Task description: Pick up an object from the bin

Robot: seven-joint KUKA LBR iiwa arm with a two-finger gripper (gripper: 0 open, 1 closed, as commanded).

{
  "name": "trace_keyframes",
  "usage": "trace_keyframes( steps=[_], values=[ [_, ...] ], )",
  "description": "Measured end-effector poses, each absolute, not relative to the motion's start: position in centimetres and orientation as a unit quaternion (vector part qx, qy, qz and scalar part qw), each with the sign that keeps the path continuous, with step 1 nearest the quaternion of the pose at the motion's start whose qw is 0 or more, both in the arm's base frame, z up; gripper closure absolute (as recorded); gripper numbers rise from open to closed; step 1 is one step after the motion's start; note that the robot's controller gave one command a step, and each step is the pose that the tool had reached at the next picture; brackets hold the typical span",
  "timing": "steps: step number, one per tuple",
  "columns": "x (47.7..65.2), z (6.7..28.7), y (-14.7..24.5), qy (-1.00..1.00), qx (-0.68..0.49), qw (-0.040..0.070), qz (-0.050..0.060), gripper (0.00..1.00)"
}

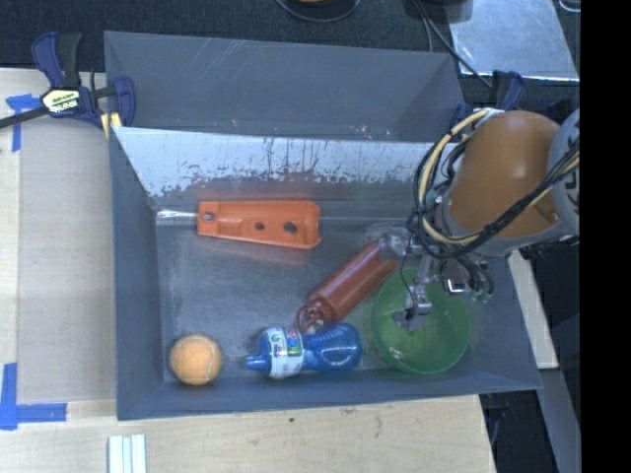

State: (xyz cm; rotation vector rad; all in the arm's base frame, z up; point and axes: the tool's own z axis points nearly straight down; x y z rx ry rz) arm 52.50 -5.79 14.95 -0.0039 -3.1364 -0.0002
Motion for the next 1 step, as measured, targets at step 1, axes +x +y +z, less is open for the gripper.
trace_keyframes(
  steps=[1],
  values=[
    [52.68,15.42,-5.77,-1.000,0.000,-0.002,0.000,0.00]
  ],
)
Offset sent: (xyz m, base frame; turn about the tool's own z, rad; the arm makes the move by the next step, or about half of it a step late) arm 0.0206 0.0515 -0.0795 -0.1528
